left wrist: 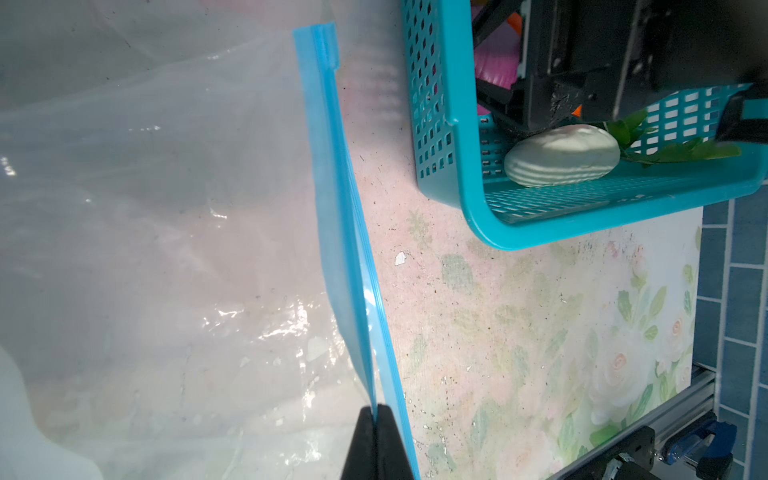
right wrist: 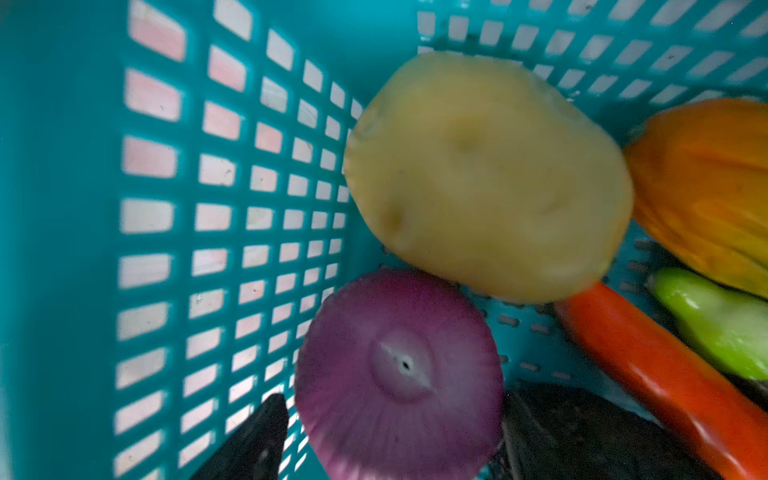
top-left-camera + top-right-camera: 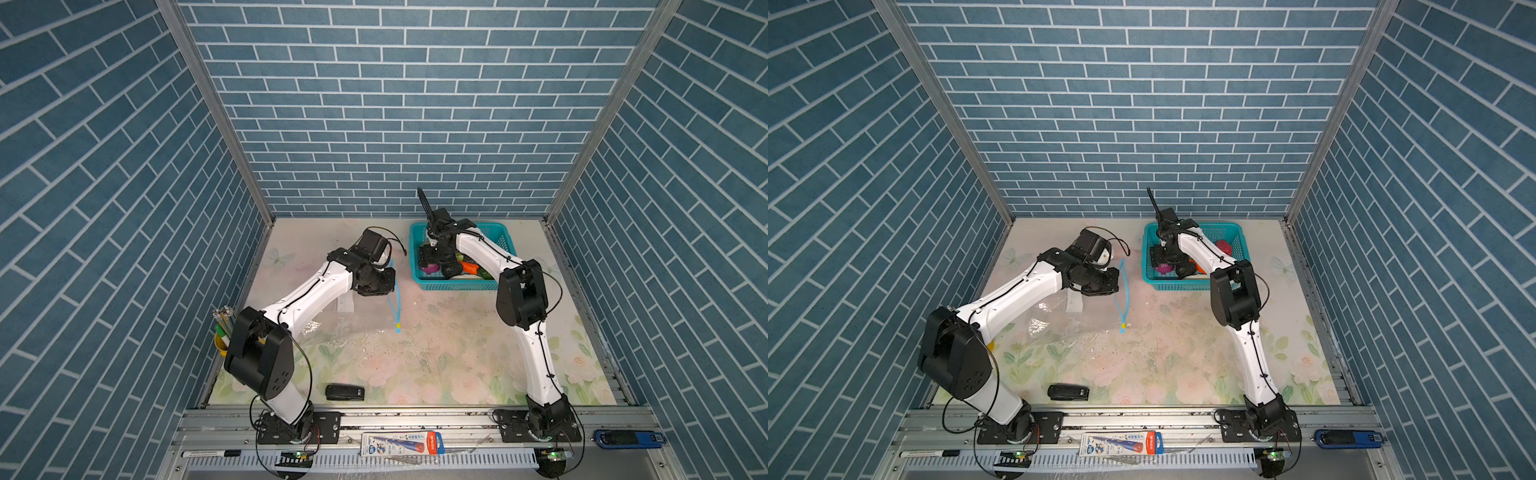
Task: Place the food in the zip-top bag and seal the zipper
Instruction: 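Close the right gripper on the purple onion while the left holds the zipper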
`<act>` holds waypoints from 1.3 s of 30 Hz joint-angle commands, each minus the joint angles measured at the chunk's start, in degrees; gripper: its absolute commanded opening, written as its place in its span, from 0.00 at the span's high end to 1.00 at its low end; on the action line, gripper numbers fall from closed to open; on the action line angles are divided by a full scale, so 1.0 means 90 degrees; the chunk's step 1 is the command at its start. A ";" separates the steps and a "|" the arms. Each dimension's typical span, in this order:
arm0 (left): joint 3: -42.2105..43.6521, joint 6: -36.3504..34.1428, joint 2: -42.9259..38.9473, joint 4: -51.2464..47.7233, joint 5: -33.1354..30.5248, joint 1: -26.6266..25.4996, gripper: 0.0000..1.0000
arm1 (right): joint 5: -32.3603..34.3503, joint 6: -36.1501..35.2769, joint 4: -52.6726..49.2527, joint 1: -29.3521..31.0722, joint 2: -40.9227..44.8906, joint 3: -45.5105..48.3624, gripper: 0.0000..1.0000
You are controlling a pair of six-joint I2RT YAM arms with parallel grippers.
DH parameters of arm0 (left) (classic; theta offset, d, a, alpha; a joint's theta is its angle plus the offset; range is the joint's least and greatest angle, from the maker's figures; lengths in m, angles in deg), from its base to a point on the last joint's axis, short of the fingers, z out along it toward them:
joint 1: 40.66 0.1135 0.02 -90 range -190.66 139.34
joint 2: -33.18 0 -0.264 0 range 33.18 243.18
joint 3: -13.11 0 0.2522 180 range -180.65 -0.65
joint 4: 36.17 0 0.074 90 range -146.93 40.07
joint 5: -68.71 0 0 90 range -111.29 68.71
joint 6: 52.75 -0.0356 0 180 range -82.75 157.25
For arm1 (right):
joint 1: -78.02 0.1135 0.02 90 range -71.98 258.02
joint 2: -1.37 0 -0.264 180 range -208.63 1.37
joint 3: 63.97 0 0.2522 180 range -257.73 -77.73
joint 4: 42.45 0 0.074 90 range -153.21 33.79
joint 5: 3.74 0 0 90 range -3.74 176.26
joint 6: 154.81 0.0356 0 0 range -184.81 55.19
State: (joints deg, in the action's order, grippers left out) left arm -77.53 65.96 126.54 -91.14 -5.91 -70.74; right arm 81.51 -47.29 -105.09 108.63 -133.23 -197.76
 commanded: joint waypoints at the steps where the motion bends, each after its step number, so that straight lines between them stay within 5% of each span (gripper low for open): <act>1: -0.0094 -0.0038 0.0018 -0.0016 0.0020 -0.0046 1.00 | 0.0108 -0.0150 -0.0198 0.0026 -0.0228 -0.0363 0.14; 14: -0.0093 -0.0037 0.0056 -0.0007 0.0009 -0.0047 1.00 | 0.0011 -0.0169 -0.0218 0.0029 -0.0386 -0.0386 0.14; 39: -0.0081 -0.0008 0.0065 0.0077 0.0037 -0.0046 1.00 | -0.0327 0.0281 -0.0584 -0.0203 0.0126 -0.0314 0.35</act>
State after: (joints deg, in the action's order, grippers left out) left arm -77.53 65.98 126.78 -90.90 -5.76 -70.74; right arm 79.61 -46.83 -107.43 107.56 -135.35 -198.96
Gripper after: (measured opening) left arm 0.045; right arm 0.793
